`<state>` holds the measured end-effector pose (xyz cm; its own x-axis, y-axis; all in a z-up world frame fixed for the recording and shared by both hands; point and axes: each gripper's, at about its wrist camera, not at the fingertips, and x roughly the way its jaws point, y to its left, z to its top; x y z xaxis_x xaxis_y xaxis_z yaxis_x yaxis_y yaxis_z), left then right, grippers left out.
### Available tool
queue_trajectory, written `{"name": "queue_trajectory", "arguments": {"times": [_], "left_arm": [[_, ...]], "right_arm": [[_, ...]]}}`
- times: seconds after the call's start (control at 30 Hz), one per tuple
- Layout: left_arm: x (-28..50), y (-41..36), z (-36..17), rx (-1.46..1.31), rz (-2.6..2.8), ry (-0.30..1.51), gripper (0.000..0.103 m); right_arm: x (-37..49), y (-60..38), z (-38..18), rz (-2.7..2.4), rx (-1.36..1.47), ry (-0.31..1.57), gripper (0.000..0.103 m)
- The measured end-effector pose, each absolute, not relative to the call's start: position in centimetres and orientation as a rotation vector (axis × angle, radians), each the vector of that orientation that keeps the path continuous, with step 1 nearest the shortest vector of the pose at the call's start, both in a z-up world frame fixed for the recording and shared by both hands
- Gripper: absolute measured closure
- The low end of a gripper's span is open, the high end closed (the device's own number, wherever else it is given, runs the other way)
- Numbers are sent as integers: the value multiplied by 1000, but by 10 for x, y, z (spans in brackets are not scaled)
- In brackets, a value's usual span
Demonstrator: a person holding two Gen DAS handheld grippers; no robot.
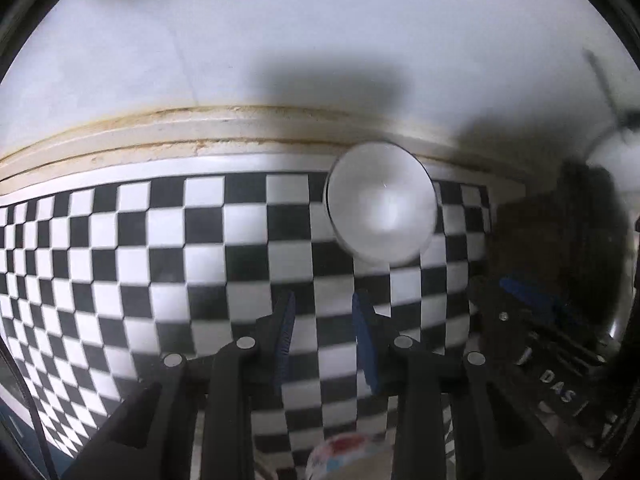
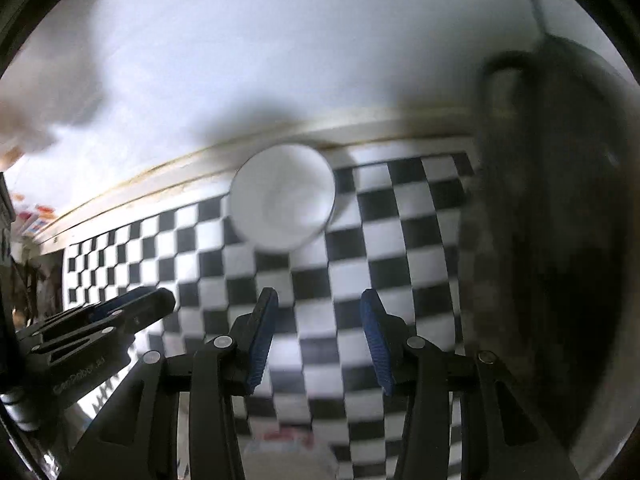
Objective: Organize plates and bowls
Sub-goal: 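Grip the rim of the second plain white bowl with both tools, then carry the white bowl with both tools and lower it onto the bowl stack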
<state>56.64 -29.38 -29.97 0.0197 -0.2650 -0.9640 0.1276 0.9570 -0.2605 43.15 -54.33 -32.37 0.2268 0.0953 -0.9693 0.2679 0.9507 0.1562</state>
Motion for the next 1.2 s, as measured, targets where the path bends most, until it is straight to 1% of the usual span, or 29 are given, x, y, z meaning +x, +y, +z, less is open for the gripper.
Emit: {"name": "queue_trajectory", "arguments": {"times": [0.17, 0.33, 0.5, 0.53, 0.6, 0.63, 0.67, 0.97, 1.2], "left_arm": [[607, -305, -332, -122, -308, 1593, 76], [632, -316, -361, -138, -328, 1648, 76], [643, -329, -383, -122, -353, 1700, 76], [644, -332, -387, -127, -363, 1708, 77], [644, -333, -390, -133, -369, 1706, 79], [644, -334, -390, -131, -369, 1700, 80], [644, -334, -390, -127, -371, 1697, 80], [631, -337, -384, -81, -377, 1669, 79], [612, -325, -363, -67, -391, 1636, 79]], "right_arm": [[487, -556, -366, -149, 338, 1424, 57], [516, -561, -405, -158, 348, 1494, 57], [530, -565, -428, -156, 370, 1535, 58], [533, -566, -432, -157, 382, 1542, 61], [535, -568, -437, -152, 396, 1550, 76], [537, -569, -440, -143, 409, 1555, 93], [538, -569, -441, -139, 419, 1556, 96], [526, -559, -438, -129, 398, 1557, 96], [514, -549, -422, -106, 391, 1545, 96]]}}
